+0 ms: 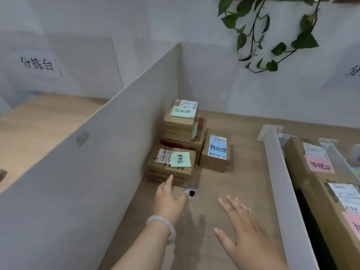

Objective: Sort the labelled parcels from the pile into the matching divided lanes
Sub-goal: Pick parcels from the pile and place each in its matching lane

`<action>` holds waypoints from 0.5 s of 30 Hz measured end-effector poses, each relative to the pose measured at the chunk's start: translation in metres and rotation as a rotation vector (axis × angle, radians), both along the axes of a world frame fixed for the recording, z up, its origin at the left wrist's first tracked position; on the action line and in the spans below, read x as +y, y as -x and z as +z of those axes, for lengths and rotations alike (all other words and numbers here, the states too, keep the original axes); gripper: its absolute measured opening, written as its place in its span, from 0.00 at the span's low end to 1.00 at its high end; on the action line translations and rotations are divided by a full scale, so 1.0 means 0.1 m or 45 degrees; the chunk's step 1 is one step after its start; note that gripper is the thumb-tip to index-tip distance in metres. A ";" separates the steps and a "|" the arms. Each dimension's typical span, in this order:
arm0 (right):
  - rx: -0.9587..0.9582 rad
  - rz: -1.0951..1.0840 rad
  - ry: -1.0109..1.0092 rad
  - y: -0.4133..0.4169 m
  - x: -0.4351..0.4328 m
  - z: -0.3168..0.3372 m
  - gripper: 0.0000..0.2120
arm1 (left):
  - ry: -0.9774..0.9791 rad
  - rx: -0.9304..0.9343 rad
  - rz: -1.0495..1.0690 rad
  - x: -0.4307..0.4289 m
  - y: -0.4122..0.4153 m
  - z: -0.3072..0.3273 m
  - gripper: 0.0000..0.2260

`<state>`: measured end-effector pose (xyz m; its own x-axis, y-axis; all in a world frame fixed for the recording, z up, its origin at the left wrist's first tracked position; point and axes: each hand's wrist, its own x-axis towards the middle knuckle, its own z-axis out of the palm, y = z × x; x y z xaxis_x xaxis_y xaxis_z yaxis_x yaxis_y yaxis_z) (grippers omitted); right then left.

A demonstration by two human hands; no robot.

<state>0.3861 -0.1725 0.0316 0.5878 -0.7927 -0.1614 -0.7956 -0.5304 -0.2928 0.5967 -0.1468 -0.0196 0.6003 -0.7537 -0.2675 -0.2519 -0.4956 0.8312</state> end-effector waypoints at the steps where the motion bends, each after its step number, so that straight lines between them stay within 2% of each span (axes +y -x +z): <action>1: -0.005 -0.002 -0.009 -0.02 -0.07 -0.06 0.37 | 0.015 0.044 0.038 -0.11 -0.04 -0.03 0.34; 9: -0.113 -0.013 -0.091 -0.28 -0.71 -0.62 0.37 | 0.013 0.332 0.541 -0.85 -0.27 -0.34 0.41; 15: -0.182 -0.007 -0.128 -0.42 -1.01 -0.77 0.29 | 0.190 0.345 0.618 -0.91 -0.34 -0.53 0.43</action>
